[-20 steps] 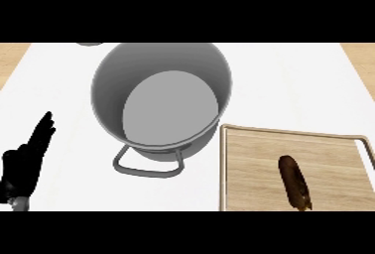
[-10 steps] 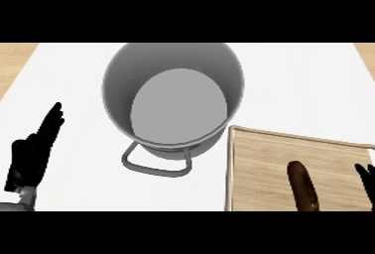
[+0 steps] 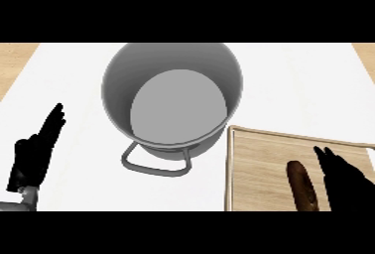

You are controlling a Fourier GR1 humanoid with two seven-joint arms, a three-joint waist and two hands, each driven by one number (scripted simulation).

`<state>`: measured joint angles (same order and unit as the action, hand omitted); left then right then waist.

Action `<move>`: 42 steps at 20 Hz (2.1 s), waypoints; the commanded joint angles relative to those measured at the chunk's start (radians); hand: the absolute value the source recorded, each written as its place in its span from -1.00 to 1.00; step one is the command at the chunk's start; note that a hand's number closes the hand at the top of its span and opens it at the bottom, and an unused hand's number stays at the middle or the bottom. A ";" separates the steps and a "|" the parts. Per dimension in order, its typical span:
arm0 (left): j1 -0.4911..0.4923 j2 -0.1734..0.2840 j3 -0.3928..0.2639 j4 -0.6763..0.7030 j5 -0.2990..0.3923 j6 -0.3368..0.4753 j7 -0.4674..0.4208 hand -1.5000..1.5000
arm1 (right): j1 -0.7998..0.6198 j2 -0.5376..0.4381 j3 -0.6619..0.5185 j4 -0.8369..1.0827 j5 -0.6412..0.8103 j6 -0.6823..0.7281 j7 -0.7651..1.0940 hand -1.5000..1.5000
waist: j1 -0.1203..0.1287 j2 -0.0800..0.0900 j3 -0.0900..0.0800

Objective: Pick the sweet potato from the tray and place it in the pot

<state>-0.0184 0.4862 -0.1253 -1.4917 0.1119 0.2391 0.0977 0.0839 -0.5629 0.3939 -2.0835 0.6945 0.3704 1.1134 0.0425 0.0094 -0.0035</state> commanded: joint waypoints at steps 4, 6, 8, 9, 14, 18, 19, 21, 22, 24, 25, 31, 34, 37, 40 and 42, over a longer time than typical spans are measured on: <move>-0.015 -0.001 0.013 -0.010 -0.001 -0.002 0.029 0.00 | -0.170 0.102 0.040 0.194 0.025 0.175 0.221 -1.00 | -0.010 -0.003 0.001; 0.019 -0.011 0.017 -0.020 -0.011 0.014 0.018 0.00 | -0.198 0.100 -0.005 0.203 -0.003 0.211 0.212 -1.00 | -0.018 -0.007 0.002; 0.032 -0.020 0.004 -0.010 -0.022 0.007 -0.006 0.00 | -0.180 0.167 0.066 0.254 0.062 0.172 0.232 -1.00 | -0.022 -0.007 0.002; 0.051 -0.003 0.025 -0.022 -0.009 -0.006 -0.021 0.00 | -0.200 0.187 0.068 0.256 0.054 0.211 0.258 -1.00 | -0.016 -0.008 0.001; 0.074 0.029 0.054 -0.074 0.022 -0.046 0.030 0.00 | -0.187 0.206 0.013 0.377 0.103 0.149 0.170 -1.00 | -0.024 -0.010 0.004; 0.092 -0.003 0.066 -0.038 -0.001 -0.023 -0.027 0.00 | -0.238 0.258 0.001 0.381 0.129 0.214 0.202 -1.00 | -0.031 -0.010 0.002; 0.070 -0.010 0.052 -0.043 -0.005 -0.025 0.005 0.00 | -0.240 0.272 0.010 0.391 0.139 0.229 0.205 -1.00 | -0.035 -0.010 0.003; 0.084 0.003 0.073 -0.025 -0.009 -0.039 -0.027 0.00 | -0.246 0.272 -0.031 0.383 0.142 0.255 0.194 -1.00 | -0.037 -0.010 0.003; 0.047 -0.037 0.038 -0.025 -0.036 -0.007 -0.004 0.00 | -0.236 0.254 -0.037 0.421 0.173 0.218 0.147 -1.00 | -0.041 -0.009 0.003; 0.090 -0.021 0.062 -0.032 -0.027 -0.030 -0.021 0.00 | -0.246 0.305 -0.033 0.445 0.197 0.216 0.151 -1.00 | -0.036 -0.010 0.003; 0.025 -0.022 0.072 -0.018 -0.021 -0.027 0.024 0.00 | -0.187 0.262 -0.044 0.462 0.215 0.173 0.079 -1.00 | -0.044 -0.009 0.003; 0.064 -0.031 0.099 -0.019 -0.031 -0.056 -0.018 0.00 | -0.227 0.323 -0.099 0.461 0.228 0.275 0.073 -1.00 | -0.041 -0.010 0.003; 0.052 -0.022 0.119 -0.017 -0.036 -0.088 -0.003 0.00 | -0.198 0.279 -0.074 0.477 0.266 0.265 -0.067 1.00 | -0.041 -0.009 0.003; 0.025 -0.040 0.127 -0.013 -0.047 -0.092 0.030 0.00 | -0.247 0.342 -0.091 0.472 0.287 0.310 -0.020 1.00 | -0.041 -0.009 0.003; 0.084 -0.067 0.120 -0.052 -0.077 -0.076 0.000 0.00 | -0.201 0.314 -0.100 0.492 0.332 0.266 -0.081 1.00 | -0.040 -0.010 0.003; 0.034 -0.059 0.147 -0.018 -0.065 -0.106 0.020 0.00 | -0.193 0.353 -0.094 0.440 0.351 0.280 -0.050 1.00 | -0.043 -0.010 0.003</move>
<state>0.0264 0.4361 -0.0056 -1.5270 0.0484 0.1562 0.1246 -0.1391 -0.2524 0.2806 -1.6084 1.0110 0.6140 0.9601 0.0024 -0.0075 -0.0083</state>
